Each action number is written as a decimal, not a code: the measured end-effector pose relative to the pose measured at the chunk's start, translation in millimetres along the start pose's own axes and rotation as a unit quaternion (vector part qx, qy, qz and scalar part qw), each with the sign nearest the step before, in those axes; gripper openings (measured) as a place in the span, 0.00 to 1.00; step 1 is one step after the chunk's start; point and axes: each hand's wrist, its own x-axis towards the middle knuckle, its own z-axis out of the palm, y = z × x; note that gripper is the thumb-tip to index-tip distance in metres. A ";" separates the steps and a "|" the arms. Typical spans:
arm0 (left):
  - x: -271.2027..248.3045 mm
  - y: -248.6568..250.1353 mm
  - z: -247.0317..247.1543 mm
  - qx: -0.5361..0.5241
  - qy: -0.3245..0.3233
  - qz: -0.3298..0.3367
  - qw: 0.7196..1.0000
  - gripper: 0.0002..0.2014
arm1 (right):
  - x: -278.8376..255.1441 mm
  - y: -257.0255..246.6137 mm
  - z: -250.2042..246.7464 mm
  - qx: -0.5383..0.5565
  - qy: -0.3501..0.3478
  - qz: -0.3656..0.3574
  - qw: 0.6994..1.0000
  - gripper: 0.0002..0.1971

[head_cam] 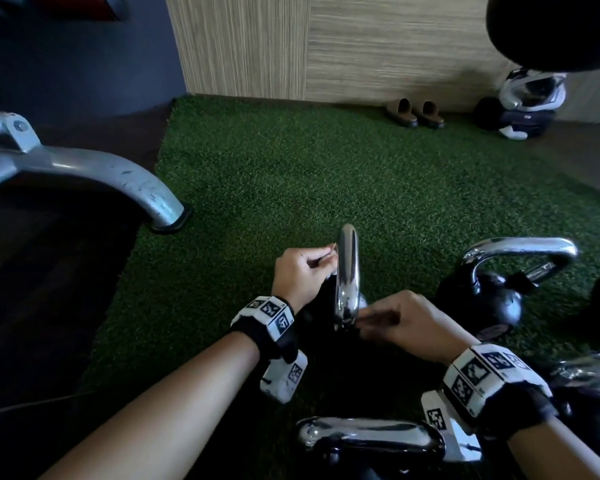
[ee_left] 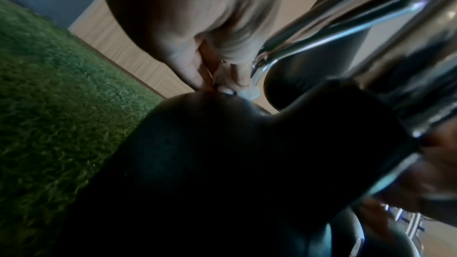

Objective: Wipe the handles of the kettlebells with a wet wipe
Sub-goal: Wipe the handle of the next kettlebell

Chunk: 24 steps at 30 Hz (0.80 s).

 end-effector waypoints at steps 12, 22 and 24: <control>5.7 22.8 -18.9 0.022 -0.053 0.047 0.997 0.06 | 55.5 23.4 27.4 0.154 0.061 0.089 0.982 0.24; 20.4 33.8 -22.7 -0.117 -0.067 -0.040 0.990 0.07 | 52.2 26.5 26.6 0.150 0.083 0.087 0.981 0.25; 16.6 42.3 -28.1 -0.165 -0.055 -0.035 0.984 0.12 | 52.2 27.5 26.9 0.152 0.080 0.086 0.981 0.26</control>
